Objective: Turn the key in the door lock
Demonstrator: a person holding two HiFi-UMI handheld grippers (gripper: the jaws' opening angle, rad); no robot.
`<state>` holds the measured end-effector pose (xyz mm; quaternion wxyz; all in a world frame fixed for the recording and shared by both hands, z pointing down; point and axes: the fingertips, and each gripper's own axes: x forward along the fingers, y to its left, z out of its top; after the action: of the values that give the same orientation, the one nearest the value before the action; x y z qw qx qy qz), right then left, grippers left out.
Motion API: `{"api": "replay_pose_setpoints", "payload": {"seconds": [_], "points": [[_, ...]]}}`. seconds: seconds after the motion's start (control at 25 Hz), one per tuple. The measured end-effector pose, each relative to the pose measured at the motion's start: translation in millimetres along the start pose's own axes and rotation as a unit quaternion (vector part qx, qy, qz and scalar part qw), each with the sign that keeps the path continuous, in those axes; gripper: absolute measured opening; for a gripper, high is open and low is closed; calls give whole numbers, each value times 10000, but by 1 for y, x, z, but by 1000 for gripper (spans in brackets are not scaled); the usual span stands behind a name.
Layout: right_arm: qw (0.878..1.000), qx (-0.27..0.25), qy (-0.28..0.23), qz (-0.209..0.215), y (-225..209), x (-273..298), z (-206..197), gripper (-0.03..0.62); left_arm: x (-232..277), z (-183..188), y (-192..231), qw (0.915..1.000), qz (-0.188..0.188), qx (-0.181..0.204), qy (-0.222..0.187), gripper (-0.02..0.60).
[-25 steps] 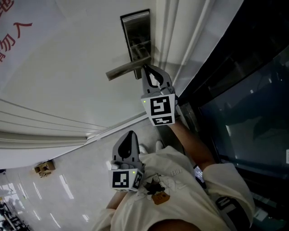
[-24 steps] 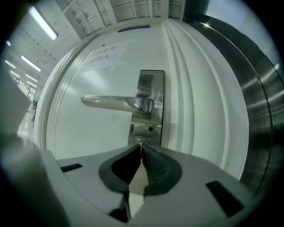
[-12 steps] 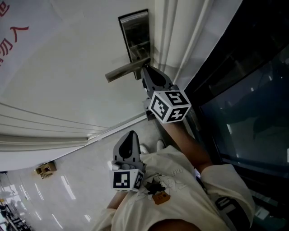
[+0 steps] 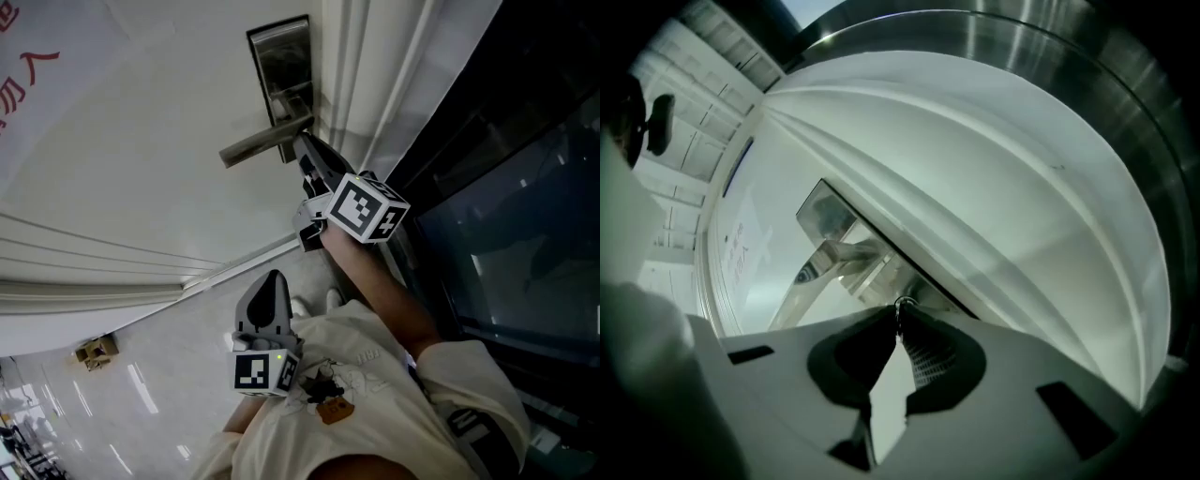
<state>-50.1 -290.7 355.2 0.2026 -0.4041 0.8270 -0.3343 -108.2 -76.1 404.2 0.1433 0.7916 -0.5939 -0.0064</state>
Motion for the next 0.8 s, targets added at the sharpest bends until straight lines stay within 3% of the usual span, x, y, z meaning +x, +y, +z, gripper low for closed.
{"api": "replay_pose_setpoints", "payload": {"seconds": [0.36, 0.8], "points": [[9847, 1719, -1, 295, -1, 1, 0, 32, -4, -1, 2, 10000, 27, -56, -23, 5], [9694, 2427, 83, 373, -5, -1, -2, 46, -2, -2, -1, 9999, -33, -100, 23, 5]]}}
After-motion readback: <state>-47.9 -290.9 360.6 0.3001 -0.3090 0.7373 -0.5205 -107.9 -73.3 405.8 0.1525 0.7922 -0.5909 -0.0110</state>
